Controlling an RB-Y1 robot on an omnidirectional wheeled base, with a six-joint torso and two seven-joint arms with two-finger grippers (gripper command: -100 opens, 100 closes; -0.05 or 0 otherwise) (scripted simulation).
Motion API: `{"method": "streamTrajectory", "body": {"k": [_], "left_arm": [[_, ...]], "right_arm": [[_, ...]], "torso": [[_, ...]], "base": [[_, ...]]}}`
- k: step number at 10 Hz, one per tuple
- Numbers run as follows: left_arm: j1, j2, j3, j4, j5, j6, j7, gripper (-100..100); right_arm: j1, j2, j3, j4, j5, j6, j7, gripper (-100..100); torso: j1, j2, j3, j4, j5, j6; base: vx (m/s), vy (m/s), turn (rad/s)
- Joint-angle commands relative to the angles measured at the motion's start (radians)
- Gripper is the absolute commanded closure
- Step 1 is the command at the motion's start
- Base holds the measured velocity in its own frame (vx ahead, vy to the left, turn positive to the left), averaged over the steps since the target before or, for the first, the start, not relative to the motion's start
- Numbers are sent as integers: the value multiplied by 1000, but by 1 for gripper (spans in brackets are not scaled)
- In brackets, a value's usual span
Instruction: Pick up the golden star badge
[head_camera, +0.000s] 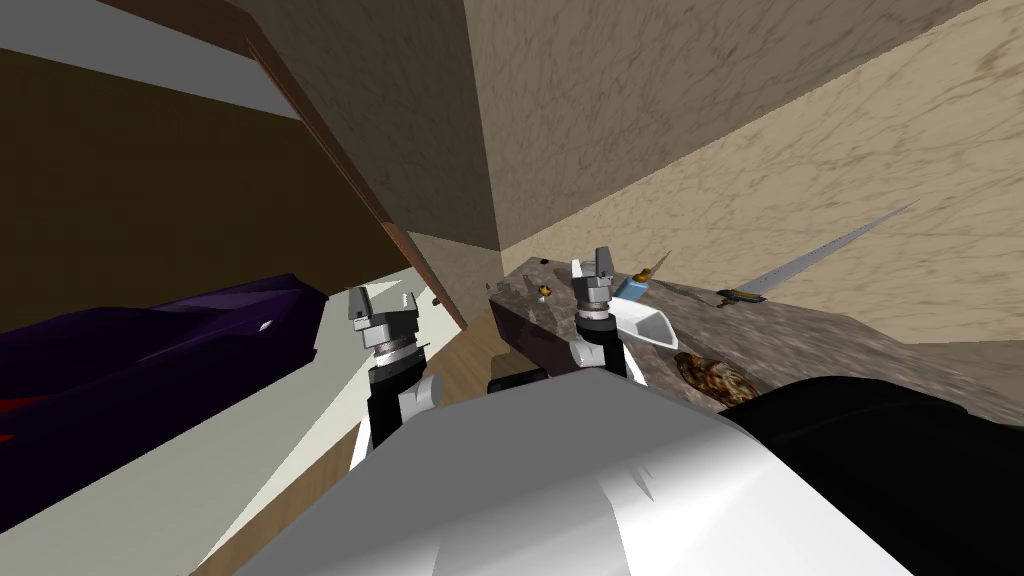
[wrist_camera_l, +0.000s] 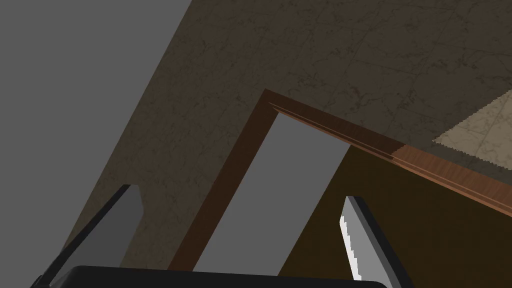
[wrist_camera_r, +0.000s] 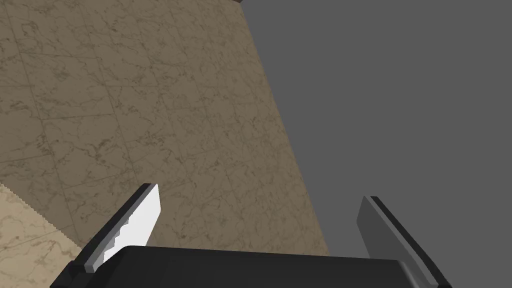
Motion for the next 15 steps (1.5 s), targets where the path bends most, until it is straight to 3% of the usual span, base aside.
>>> {"method": "streamTrajectory", "body": {"k": [1, 6, 15], "left_arm": [[0, 0, 0, 0, 0, 0, 0, 0], [0, 0, 0, 0, 0, 0, 0, 0], [0, 0, 0, 0, 0, 0, 0, 0]], "right_arm": [[6, -31, 1, 3, -2, -4, -1, -100], [48, -165, 10, 34, -18, -35, -5, -100], [143, -425, 41, 155, -35, -92, -11, -100]], "torso": [[0, 0, 0, 0, 0, 0], [1, 3, 2, 1, 0, 0], [0, 1, 1, 0, 0, 0]], "base": [[-23, 16, -14], [-47, 18, -27], [-25, 0, -10]]}}
